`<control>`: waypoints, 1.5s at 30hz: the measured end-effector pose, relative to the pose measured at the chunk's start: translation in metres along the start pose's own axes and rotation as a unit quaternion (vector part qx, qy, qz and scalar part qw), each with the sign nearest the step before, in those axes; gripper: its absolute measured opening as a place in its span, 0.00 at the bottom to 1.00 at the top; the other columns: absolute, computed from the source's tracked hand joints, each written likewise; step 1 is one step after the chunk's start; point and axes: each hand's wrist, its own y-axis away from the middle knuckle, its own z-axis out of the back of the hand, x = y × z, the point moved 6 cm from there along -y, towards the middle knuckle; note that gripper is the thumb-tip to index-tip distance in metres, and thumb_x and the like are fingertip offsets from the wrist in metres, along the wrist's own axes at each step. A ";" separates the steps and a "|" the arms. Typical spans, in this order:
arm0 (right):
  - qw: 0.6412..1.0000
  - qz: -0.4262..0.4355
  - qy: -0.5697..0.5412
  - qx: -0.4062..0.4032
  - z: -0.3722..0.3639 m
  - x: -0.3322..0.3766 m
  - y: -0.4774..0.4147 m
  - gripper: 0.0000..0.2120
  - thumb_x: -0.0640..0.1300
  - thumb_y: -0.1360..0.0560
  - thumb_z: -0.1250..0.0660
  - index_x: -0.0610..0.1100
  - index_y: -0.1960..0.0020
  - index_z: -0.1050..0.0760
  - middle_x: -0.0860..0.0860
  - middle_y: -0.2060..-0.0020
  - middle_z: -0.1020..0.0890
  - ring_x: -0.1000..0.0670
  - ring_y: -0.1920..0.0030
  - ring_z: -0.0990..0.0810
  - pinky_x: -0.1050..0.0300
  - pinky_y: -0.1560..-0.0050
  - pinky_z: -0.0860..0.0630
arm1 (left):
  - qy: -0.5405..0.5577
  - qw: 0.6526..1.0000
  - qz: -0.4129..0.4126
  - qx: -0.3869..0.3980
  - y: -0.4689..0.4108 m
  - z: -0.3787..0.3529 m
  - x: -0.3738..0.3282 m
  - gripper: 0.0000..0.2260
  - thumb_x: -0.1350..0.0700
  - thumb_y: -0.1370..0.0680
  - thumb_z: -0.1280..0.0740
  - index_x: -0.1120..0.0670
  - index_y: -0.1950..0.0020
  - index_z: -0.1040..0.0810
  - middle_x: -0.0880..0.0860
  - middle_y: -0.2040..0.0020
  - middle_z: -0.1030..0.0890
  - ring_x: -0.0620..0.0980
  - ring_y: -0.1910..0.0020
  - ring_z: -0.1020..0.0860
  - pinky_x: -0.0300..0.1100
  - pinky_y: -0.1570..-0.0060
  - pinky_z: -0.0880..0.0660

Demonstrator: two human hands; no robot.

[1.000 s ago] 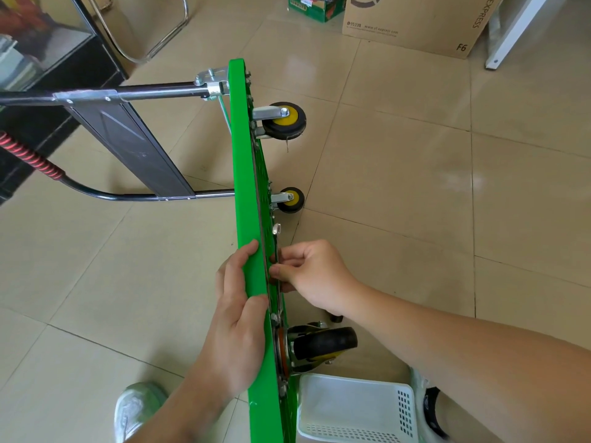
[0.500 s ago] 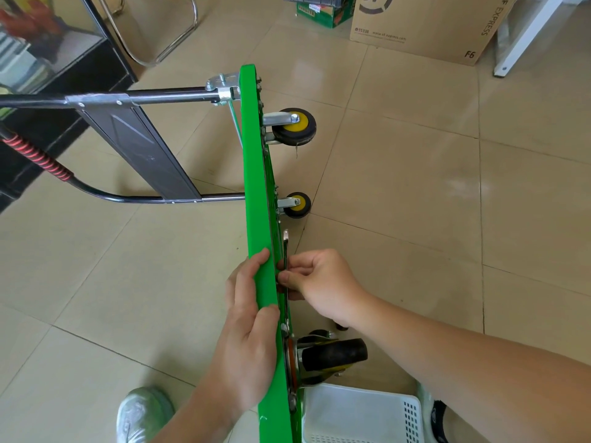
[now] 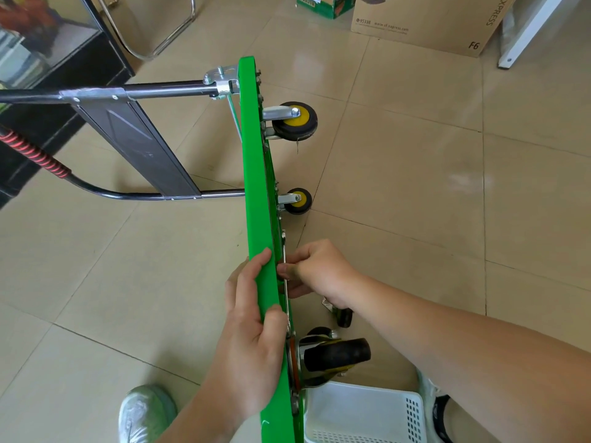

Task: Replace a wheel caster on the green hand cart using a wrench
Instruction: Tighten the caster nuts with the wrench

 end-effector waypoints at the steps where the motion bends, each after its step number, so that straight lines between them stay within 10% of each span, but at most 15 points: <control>1: 1.000 0.007 0.002 0.003 0.000 0.001 0.001 0.02 0.37 0.24 0.28 0.39 0.52 0.17 0.41 0.58 0.13 0.42 0.59 0.13 0.46 0.52 0.15 | 0.002 1.000 0.004 0.001 0.000 0.000 0.000 0.28 0.56 0.25 0.44 0.31 0.28 0.40 0.35 0.29 0.36 0.36 0.28 0.33 0.28 0.31 0.37; 17: 0.974 0.228 0.014 -0.005 0.010 0.032 0.078 0.13 0.35 0.27 0.25 0.54 0.55 0.17 0.51 0.56 0.13 0.52 0.53 0.14 0.50 0.43 0.18 | 0.018 0.999 0.033 -0.004 0.000 0.000 -0.003 0.27 0.55 0.26 0.45 0.35 0.29 0.39 0.38 0.31 0.34 0.22 0.37 0.34 0.16 0.44 0.40; 45: 0.968 0.246 0.009 -0.054 -0.006 0.020 0.082 0.06 0.39 0.29 0.24 0.49 0.55 0.16 0.47 0.57 0.12 0.49 0.56 0.13 0.50 0.48 0.17 | 0.021 0.999 0.037 -0.006 0.003 0.000 -0.007 0.31 0.55 0.27 0.41 0.38 0.26 0.39 0.37 0.31 0.35 0.22 0.37 0.33 0.16 0.45 0.39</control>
